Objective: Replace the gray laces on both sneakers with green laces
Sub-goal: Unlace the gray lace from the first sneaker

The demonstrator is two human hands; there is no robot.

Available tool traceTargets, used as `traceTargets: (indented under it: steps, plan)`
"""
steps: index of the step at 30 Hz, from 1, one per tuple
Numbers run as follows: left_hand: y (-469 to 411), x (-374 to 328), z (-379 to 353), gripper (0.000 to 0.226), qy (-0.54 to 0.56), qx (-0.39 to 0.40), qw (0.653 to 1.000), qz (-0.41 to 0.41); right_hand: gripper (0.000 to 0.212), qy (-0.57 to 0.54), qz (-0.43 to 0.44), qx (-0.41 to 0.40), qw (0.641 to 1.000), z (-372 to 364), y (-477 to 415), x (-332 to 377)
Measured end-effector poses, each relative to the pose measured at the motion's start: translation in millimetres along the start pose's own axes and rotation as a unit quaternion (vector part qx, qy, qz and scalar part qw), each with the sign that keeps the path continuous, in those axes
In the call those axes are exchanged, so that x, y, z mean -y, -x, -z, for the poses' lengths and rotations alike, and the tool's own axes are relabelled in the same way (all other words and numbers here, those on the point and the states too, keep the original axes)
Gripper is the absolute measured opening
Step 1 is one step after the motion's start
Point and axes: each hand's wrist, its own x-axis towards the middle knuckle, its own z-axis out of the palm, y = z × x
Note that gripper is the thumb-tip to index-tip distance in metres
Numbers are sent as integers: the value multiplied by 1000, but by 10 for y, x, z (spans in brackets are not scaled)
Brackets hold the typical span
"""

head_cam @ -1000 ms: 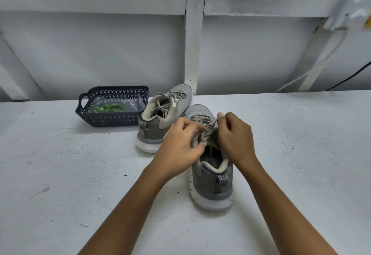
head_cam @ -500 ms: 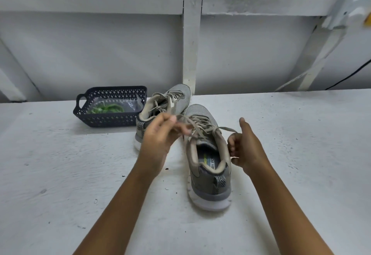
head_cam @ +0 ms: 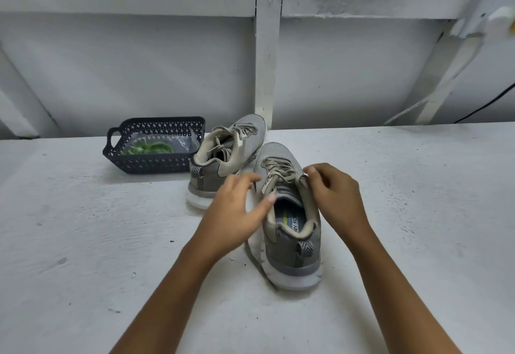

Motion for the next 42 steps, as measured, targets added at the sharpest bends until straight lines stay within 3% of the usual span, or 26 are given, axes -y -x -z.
traceTargets:
  steps: [3, 6, 8, 14, 22, 25, 28, 30, 32, 35, 39, 42]
  plan:
    - [7, -92, -120, 65, 59, 21, 997, 34, 23, 7, -8, -31, 999, 41, 15, 8]
    - [-48, -105, -192, 73, 109, 25, 991, 75, 21, 13, -28, 30, 999, 80, -15, -23]
    - [-82, -99, -229, 69, 113, 15, 989, 91, 19, 3, -41, 80, 996, 96, -21, -53]
    - [-77, -124, -334, 53, 173, -28, 977, 123, 11, -6, -26, 121, 992, 157, -84, -52]
    - [-65, -117, -348, 50, 191, -35, 973, 123, 13, 56, 14, 75, 995, 13, -187, 31]
    - [-59, -95, -353, 49, 204, -36, 970, 127, 20, -41, -71, 99, 992, 40, -237, 40]
    - [-61, -88, -356, 49, 205, -40, 970, 126, 28, -225, -203, 167, 938, 162, -251, 42]
    - [-67, -97, -365, 48, 206, -42, 969, 127, 22, -239, -192, 223, 925, 243, -240, -12]
    - [-72, -104, -371, 48, 209, -43, 968, 129, 13, -203, -143, 247, 937, 267, -209, -45]
    - [-75, -96, -371, 47, 212, -41, 968, 130, 13, -169, -123, 212, 955, 243, -211, -43]
    - [-56, -84, -374, 48, 216, -39, 967, 130, 22, -230, -179, 122, 949, 186, -244, 6]
    - [-58, -79, -378, 48, 219, -38, 966, 129, 29, -230, -191, 143, 944, 201, -219, -6]
